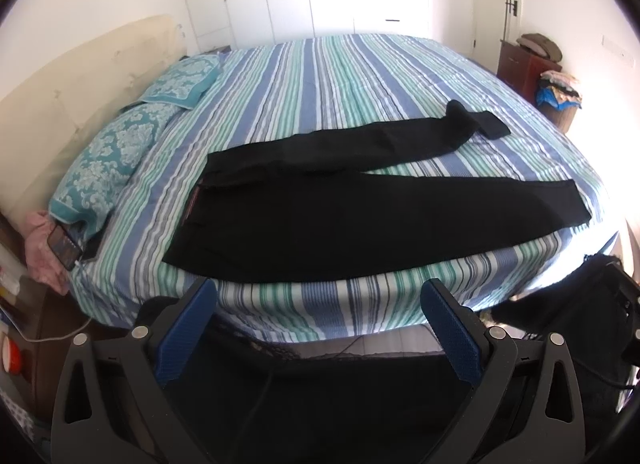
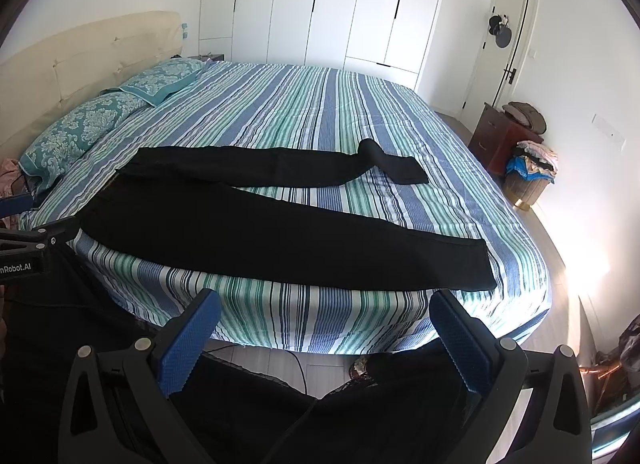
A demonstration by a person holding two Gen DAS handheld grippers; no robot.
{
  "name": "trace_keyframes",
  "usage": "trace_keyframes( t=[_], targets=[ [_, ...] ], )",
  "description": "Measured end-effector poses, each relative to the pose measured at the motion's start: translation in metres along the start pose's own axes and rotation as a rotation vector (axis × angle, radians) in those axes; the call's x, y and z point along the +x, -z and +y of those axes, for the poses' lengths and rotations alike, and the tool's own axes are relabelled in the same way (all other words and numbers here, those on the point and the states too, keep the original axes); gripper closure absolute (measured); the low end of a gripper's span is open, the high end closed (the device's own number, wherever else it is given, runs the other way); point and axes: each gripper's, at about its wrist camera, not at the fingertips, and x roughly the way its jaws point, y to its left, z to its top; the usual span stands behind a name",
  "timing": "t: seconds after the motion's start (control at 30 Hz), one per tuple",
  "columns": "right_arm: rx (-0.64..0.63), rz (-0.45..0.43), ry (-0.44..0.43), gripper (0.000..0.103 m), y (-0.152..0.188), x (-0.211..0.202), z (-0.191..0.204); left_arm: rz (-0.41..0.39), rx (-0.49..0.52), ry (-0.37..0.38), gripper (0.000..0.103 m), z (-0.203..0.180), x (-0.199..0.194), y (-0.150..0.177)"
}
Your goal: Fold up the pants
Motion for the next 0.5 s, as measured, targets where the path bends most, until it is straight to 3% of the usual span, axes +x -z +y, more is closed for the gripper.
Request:
trace_keyframes(
  t=[0.27,0.37,0.43,0.5],
  targets=[
    [0.012,0.02,0.01,0.0,-0.003,0.005,-0.002,0.003,0.007,-0.004,0.001,0.0,0.004,-0.002],
    [0.025,-0.01,-0.06,0.0,-0.009,0.007,-0.008,-0.038,0.018,-0.044,0.001,-0.001,0.008,-0.012],
    [0.016,-0.08,-0.103,0.0,-0.022,0.006,-0.015,-0.069,0.025,-0.056,0.001,-0.002,0.013,-0.026],
    [0.008,-0.239,-0.094,0.0,-0.042,-0.004,-0.025,-0.105,0.026,-0.059,0.001,-0.005,0.019,-0.043]
  ],
)
